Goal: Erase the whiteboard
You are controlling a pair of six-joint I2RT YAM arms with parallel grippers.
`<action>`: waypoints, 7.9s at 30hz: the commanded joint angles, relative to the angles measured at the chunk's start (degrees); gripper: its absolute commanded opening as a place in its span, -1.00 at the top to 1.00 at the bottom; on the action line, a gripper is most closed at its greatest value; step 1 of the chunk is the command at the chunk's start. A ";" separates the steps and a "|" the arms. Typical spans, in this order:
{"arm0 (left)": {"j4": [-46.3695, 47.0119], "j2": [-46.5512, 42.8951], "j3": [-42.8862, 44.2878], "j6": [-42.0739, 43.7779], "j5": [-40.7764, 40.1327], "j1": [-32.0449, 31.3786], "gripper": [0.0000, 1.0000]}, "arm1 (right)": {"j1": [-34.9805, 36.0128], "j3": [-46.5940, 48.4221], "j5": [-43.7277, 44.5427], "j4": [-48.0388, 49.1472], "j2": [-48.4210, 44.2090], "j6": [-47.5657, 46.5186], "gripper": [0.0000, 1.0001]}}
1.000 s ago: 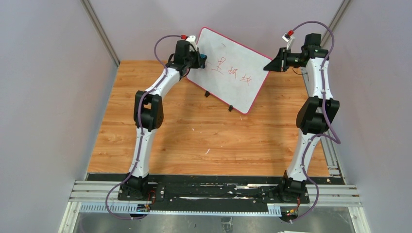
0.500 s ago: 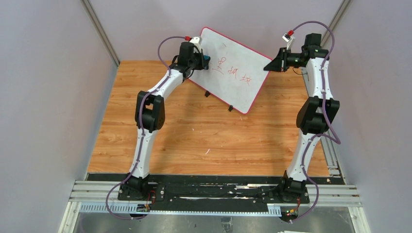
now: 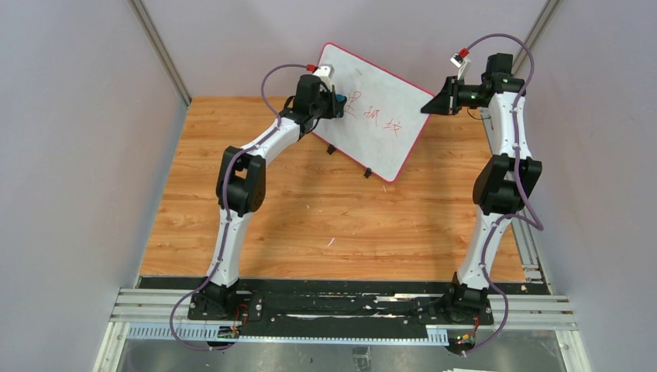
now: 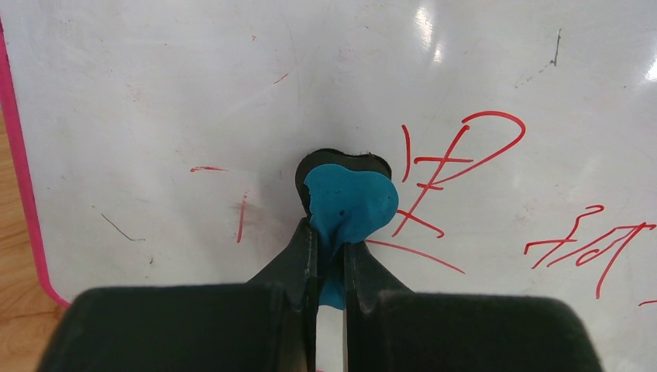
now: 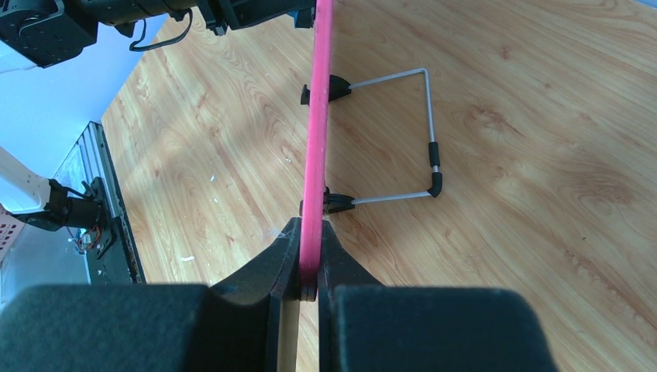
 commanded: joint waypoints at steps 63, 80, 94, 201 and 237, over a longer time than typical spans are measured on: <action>1.53 -3.43 -6.58 5.06 -4.82 2.38 1.00 | 0.84 -1.68 -2.45 -4.79 -2.96 -11.03 0.99; -0.41 -4.92 -2.74 8.58 -10.12 4.74 1.00 | 0.84 -0.59 -1.31 -7.48 -1.51 -14.23 0.99; -0.94 1.35 7.25 1.79 -1.08 3.05 1.00 | 0.84 -0.13 -1.45 -7.64 -0.40 -14.17 0.99; -0.95 -5.72 -4.55 5.08 -3.60 5.08 1.00 | 0.94 -0.97 -2.50 -8.80 -0.69 -15.69 0.99; -2.84 -2.91 3.44 5.94 -3.83 -6.37 1.00 | 1.42 -1.53 -2.94 -10.45 -1.24 -17.58 0.99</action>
